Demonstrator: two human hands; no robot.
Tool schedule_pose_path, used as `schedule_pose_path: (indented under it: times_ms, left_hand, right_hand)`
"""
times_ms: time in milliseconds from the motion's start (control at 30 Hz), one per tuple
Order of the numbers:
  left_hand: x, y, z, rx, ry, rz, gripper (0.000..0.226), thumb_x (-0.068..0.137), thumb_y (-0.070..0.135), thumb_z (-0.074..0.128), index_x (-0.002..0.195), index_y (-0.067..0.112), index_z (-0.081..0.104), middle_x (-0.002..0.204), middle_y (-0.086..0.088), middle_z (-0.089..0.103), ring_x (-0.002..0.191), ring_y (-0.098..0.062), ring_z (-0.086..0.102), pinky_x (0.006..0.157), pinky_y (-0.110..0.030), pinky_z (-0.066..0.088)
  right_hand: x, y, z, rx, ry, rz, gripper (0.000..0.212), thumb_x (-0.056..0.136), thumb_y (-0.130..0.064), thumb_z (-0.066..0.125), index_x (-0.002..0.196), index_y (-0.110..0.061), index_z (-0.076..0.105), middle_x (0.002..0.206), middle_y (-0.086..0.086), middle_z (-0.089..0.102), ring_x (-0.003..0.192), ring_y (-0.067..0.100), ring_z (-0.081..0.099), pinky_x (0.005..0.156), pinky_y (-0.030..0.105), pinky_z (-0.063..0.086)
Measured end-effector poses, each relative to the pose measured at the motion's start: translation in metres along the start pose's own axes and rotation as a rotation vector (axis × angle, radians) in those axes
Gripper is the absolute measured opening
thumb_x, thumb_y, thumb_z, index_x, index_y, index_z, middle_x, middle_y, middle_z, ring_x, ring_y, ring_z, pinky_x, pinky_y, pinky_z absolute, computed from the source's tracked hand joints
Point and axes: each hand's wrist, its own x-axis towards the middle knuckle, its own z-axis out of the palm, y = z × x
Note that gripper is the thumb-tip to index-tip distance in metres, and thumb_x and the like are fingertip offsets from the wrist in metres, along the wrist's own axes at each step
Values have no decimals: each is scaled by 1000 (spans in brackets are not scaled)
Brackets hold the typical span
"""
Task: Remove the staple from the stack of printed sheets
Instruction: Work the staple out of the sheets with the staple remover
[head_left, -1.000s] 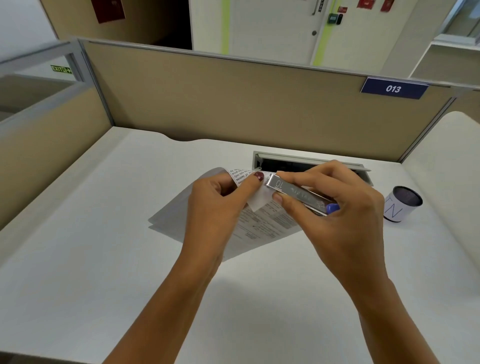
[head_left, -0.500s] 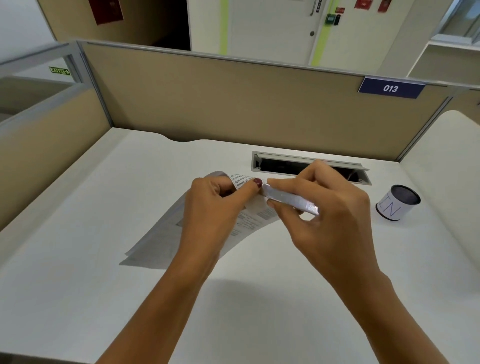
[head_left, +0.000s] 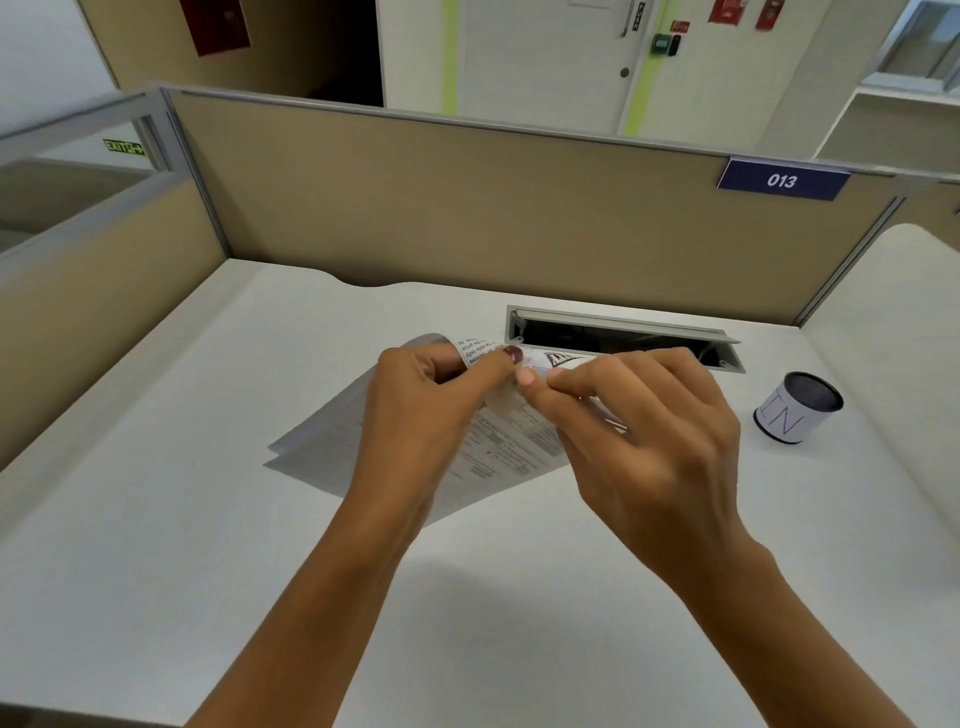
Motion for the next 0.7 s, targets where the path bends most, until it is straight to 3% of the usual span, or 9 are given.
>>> schedule_pose_path:
  times_ms: [67, 167, 300, 400, 533, 700]
  left_hand:
    - [1, 3, 0, -24, -9, -18, 40, 76, 42, 71, 74, 2, 70, 61, 0, 65, 71, -29, 67, 65, -35, 50]
    - [2, 3, -1, -46, -29, -45, 46, 72, 48, 67, 78, 2, 70, 60, 1, 65, 72, -25, 67, 68, -34, 50]
    - [0, 0, 0, -40, -70, -75, 34, 84, 42, 63, 85, 9, 70, 59, 14, 67, 66, -10, 65, 63, -21, 45]
    - [-1, -2, 2, -44, -77, -86, 31, 84, 43, 62, 87, 14, 70, 66, 13, 70, 71, -12, 67, 62, -18, 48]
    - [-3, -4, 2, -3, -78, -62, 18, 83, 43, 63, 76, 27, 64, 66, 17, 69, 66, 5, 62, 50, -3, 43]
    - [-5, -2, 2, -4, -55, -12, 18, 80, 36, 69, 64, 30, 63, 59, 27, 66, 64, 9, 62, 49, -5, 44]
  right_hand:
    - [-3, 0, 1, 13, 36, 20, 11, 88, -16, 71, 93, -8, 79, 82, 7, 74, 66, 25, 65, 64, 36, 49]
    - [-6, -2, 1, 167, 50, 236, 10, 87, -17, 73, 92, -10, 78, 86, 6, 73, 75, 21, 62, 67, 34, 49]
    - [-5, -4, -5, 432, -38, 565, 24, 81, -22, 75, 103, -11, 73, 93, 2, 68, 83, 10, 58, 69, 13, 52]
    - [-2, -5, -8, 460, -56, 620, 26, 81, -23, 76, 105, -12, 73, 94, -4, 68, 83, 7, 61, 71, 8, 51]
    - [0, -5, -10, 479, -90, 657, 27, 82, -26, 74, 107, -15, 72, 94, -6, 68, 83, 7, 62, 72, 9, 52]
    - [3, -1, -12, 539, -117, 686, 26, 82, -27, 73, 106, -17, 72, 92, -6, 68, 84, 6, 63, 69, 6, 50]
